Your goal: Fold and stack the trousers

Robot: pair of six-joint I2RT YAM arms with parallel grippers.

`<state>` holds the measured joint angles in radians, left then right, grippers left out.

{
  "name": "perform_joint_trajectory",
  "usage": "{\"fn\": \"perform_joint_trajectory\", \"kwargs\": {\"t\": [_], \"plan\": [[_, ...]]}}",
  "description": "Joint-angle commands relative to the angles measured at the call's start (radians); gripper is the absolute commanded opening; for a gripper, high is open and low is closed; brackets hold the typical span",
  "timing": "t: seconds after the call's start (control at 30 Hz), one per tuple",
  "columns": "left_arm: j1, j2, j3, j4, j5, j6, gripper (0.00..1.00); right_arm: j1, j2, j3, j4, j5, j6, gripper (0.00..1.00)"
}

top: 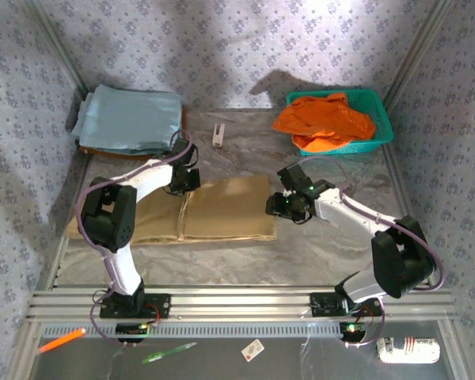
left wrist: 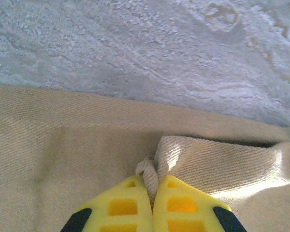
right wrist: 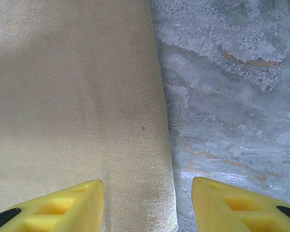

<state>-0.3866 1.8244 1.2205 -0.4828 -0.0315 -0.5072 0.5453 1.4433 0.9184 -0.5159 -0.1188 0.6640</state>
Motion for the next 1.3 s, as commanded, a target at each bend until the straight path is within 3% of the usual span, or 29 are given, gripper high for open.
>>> {"fn": "perform_joint_trajectory", "kwargs": {"t": [0.0, 0.37, 0.77, 0.87, 0.97, 1.1, 1.27], "plan": [[-0.031, -0.080, 0.052, -0.050, -0.066, 0.041, 0.00, -0.010, 0.003, -0.013, 0.007, -0.011, -0.014, 0.52], [-0.057, -0.177, 0.001, -0.010, -0.182, 0.094, 0.00, -0.020, 0.009, -0.015, 0.013, -0.021, -0.018, 0.52], [-0.010, -0.060, 0.018, 0.024, -0.202, 0.114, 0.00, -0.018, 0.004, -0.016, 0.004, -0.022, -0.013, 0.52], [0.001, -0.004, 0.023, 0.014, -0.175, 0.103, 0.22, -0.020, -0.001, -0.014, -0.003, -0.021, -0.015, 0.52], [0.003, 0.018, 0.004, 0.031, -0.172, 0.095, 0.62, -0.019, -0.001, -0.010, -0.007, -0.020, -0.022, 0.54], [0.005, -0.031, -0.013, 0.009, -0.193, 0.069, 0.82, -0.028, 0.015, -0.011, 0.007, -0.051, -0.057, 0.59], [0.009, -0.188, -0.056, -0.071, -0.233, 0.013, 0.86, -0.077, 0.089, -0.014, 0.093, -0.183, -0.090, 0.62]]}}
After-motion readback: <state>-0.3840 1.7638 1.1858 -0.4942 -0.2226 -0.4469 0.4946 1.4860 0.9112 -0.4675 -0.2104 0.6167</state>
